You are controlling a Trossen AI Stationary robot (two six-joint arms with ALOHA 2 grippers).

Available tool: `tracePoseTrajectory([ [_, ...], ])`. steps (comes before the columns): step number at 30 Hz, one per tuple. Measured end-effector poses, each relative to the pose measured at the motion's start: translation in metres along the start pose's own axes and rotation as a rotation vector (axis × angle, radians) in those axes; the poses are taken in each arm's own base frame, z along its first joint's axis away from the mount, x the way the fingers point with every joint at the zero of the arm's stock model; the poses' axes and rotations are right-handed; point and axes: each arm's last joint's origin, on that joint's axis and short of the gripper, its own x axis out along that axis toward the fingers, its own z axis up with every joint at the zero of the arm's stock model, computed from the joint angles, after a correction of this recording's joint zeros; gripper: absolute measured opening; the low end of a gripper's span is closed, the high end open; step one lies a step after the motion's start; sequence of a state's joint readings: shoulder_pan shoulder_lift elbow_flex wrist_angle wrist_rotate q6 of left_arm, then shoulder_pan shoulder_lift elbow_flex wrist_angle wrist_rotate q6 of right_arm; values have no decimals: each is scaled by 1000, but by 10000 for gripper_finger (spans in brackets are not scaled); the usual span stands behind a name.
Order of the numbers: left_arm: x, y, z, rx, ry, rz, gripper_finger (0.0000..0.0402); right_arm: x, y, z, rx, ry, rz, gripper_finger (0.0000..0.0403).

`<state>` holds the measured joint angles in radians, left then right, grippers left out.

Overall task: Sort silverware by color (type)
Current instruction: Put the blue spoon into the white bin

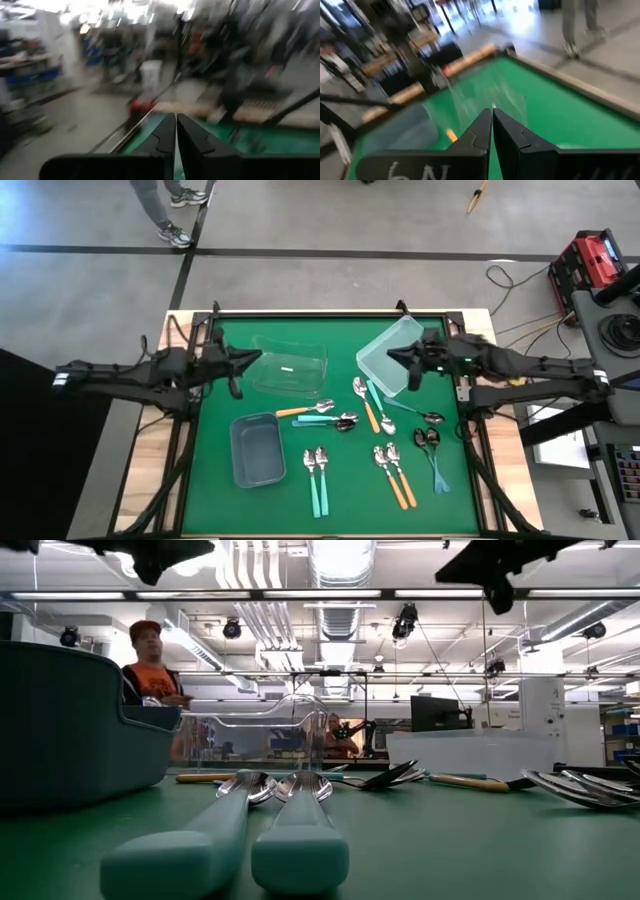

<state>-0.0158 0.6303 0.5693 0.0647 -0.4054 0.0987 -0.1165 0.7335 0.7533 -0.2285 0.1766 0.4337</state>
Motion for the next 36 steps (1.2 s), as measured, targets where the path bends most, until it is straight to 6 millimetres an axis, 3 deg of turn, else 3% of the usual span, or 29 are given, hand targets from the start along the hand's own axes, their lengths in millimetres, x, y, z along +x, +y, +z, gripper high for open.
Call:
tracePoseTrajectory([
  [5, 1, 2, 10, 153, 145, 32, 0, 9, 2, 1, 78, 119, -64, 9],
  [12, -1, 3, 13, 275, 159, 27, 0, 15, -1, -14, 226, 370, -172, 9],
  [18, -1, 5, 17, 290, 130, 59, 0, 15, -1, -24, 288, 614, -162, 9],
  [24, 1, 4, 16, 281, 138, 68, 0, 11, -6, -40, 221, 838, -148, 9],
  [36, 7, 5, 14, 295, 174, 218, 0, 31, -8, -53, 161, 911, -168, 9],
])
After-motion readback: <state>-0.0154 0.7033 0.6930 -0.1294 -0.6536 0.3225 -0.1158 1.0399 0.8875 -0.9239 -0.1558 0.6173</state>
